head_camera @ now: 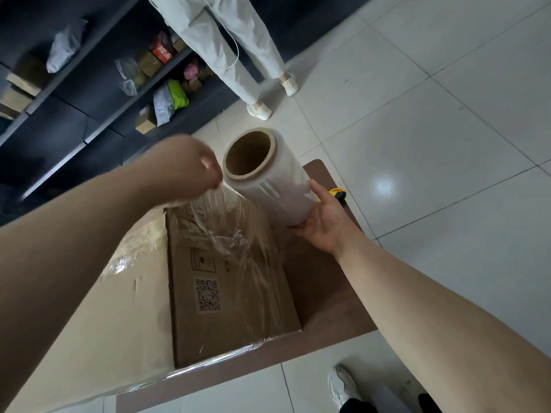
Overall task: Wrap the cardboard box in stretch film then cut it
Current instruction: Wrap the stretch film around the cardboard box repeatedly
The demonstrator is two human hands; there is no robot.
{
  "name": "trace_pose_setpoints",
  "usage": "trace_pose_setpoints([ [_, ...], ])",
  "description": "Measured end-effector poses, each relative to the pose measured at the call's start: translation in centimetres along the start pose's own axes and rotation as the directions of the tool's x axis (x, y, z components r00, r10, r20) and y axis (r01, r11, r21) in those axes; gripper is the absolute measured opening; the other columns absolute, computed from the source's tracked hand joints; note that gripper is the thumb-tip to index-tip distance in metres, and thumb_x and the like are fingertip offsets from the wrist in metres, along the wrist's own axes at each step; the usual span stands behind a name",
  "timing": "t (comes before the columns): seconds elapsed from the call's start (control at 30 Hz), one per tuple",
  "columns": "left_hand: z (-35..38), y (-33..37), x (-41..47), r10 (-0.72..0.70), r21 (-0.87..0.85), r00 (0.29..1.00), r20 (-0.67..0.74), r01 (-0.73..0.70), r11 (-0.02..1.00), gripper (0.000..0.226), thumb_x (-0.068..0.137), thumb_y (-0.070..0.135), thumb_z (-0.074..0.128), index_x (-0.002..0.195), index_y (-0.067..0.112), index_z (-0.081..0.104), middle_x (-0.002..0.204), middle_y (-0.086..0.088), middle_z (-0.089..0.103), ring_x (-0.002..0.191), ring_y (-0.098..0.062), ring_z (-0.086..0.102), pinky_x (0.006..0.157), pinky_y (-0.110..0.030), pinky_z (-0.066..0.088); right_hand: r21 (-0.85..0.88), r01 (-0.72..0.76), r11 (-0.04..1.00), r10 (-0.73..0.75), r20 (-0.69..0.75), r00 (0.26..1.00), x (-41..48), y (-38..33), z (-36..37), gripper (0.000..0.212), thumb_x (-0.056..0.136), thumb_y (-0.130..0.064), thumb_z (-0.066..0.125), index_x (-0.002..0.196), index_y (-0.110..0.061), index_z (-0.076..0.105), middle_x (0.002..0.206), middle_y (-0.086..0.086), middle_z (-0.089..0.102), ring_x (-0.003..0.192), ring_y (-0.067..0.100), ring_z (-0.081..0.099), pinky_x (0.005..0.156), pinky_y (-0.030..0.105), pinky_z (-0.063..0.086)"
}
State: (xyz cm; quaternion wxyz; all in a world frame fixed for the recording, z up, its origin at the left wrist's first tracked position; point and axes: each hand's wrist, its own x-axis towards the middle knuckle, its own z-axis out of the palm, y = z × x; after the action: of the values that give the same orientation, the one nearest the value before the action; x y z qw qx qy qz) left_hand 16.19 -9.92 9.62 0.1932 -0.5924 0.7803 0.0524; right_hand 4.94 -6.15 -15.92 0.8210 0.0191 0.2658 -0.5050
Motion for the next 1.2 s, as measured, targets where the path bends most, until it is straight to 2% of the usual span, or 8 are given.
trace_pose_setpoints([
  [0.1,-0.4,1.2,0.6,-0.030,-0.103,0.965,-0.261,0.003,0.995,0.029,0.095,0.035,0.048,0.100,0.015,0.069,0.091,-0.002,0.065,0.076,-0.016,0.059,0.071,-0.029,0.047,-0.013,0.010,1.000,-0.010,-0.011,1.000,0.2,0.0,0.5,0.058,0.093,-0.052,0.049,0.138,-0.016,0.053,0.131,0.013,0.063,0.123,0.033,0.057,0.111,0.049,0.038],
  [0.27,0.8,3.7,2.2,-0.172,-0.219,0.984,-0.053,0.156,0.963,0.082,0.087,0.069,0.040,0.096,-0.007,0.070,0.092,-0.024,0.070,0.085,-0.036,0.068,0.083,-0.047,0.055,-0.004,0.040,0.999,-0.040,-0.017,0.999,0.4,-0.1,1.5,0.054,0.096,-0.047,0.048,0.139,-0.015,0.052,0.132,0.011,0.062,0.119,0.029,0.058,0.100,0.042,0.048],
  [0.37,1.5,4.0,3.2,-0.190,-0.234,0.981,-0.034,0.177,0.956,0.068,0.086,0.061,0.053,0.094,-0.004,0.069,0.082,-0.019,0.067,0.077,-0.030,0.065,0.071,-0.036,0.049,-0.009,0.047,0.999,-0.047,0.015,0.999,0.5,-0.3,2.1,0.043,0.097,-0.044,0.045,0.126,-0.016,0.059,0.118,0.008,0.067,0.102,0.022,0.062,0.079,0.032,0.049],
  [0.5,1.5,3.9,3.6,-0.228,-0.418,0.973,-0.011,0.203,0.886,0.042,0.081,0.042,0.072,0.097,0.003,0.072,0.097,-0.016,0.071,0.090,-0.028,0.066,0.071,-0.034,0.050,0.010,0.029,1.000,-0.030,0.042,0.999,0.9,-0.6,1.9,0.047,0.096,-0.041,0.046,0.133,-0.014,0.055,0.117,0.009,0.067,0.099,0.022,0.062,0.078,0.031,0.049],
  [0.7,1.2,3.7,3.7,-0.085,-0.271,0.996,-0.025,0.075,0.960,0.040,0.077,0.035,0.075,0.086,-0.004,0.072,0.095,-0.026,0.068,0.081,-0.037,0.065,0.077,-0.049,0.053,-0.105,-0.066,0.992,0.070,0.037,0.997,1.8,-1.8,1.9,0.049,0.088,-0.034,0.041,0.126,-0.007,0.057,0.090,0.009,0.060,0.074,0.020,0.052,0.067,0.029,0.039],
  [0.8,1.2,3.4,3.9,-0.037,-0.215,0.999,-0.001,0.036,0.976,0.034,0.077,0.034,0.076,0.087,0.002,0.073,0.090,-0.020,0.070,0.084,-0.032,0.066,0.078,-0.045,0.053,-0.126,-0.074,0.989,0.077,0.023,0.997,2.8,-3.0,2.4,0.045,0.092,-0.042,0.037,0.117,-0.012,0.059,0.104,0.011,0.059,0.085,0.023,0.053,0.067,0.032,0.039],
  [0.97,0.9,1.8,4.6,0.051,-0.126,0.996,0.071,-0.041,0.991,0.028,0.078,0.031,0.074,0.097,0.010,0.074,0.095,0.002,0.072,0.091,-0.022,0.067,0.089,-0.043,0.053,-0.044,-0.065,0.997,0.064,-0.016,0.998,4.8,-3.8,2.8,0.059,0.100,-0.055,0.030,0.139,-0.016,0.052,0.134,0.010,0.061,0.121,0.026,0.058,0.093,0.039,0.051],
  [1.2,0.3,0.7,7.9,-0.084,-0.455,0.988,0.132,0.136,0.880,0.046,0.075,0.054,0.071,0.092,0.012,0.068,0.089,-0.008,0.067,0.084,-0.026,0.065,0.083,-0.042,0.054,0.068,0.001,0.998,-0.001,-0.009,1.000,6.5,-4.3,3.3,0.051,0.100,-0.041,0.044,0.143,-0.014,0.047,0.139,0.012,0.056,0.109,0.029,0.061,0.067,0.033,0.058],
])
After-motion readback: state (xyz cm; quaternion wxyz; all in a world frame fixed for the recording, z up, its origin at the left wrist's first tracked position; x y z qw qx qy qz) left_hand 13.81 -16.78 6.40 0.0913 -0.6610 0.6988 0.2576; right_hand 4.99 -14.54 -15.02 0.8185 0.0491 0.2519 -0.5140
